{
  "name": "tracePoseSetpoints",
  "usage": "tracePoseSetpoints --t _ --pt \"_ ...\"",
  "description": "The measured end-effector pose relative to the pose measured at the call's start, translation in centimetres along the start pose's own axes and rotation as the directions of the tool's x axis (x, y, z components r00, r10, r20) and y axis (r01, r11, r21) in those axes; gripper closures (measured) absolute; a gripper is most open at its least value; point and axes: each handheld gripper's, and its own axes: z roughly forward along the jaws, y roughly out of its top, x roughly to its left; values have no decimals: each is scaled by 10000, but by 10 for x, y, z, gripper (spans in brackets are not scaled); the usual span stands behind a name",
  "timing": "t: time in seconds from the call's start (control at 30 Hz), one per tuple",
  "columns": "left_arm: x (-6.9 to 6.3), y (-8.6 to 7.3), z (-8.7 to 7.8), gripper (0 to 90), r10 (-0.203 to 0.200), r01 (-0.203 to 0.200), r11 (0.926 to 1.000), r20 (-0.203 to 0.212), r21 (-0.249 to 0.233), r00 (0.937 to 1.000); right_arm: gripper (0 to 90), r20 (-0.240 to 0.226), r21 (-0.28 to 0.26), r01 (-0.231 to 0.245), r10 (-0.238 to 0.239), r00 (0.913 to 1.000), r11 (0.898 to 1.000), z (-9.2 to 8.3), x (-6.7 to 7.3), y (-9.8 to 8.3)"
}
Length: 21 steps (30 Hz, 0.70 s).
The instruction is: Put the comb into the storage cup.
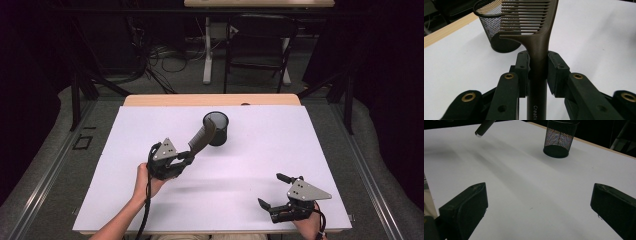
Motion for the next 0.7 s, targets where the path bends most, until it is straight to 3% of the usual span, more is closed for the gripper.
tracePoseSetpoints --t 0.7 --pt "9 -3 -1 727 -286 257 9987 -667 -438 9974 6 30 81 -20 20 10000 10000 1 -1 0"
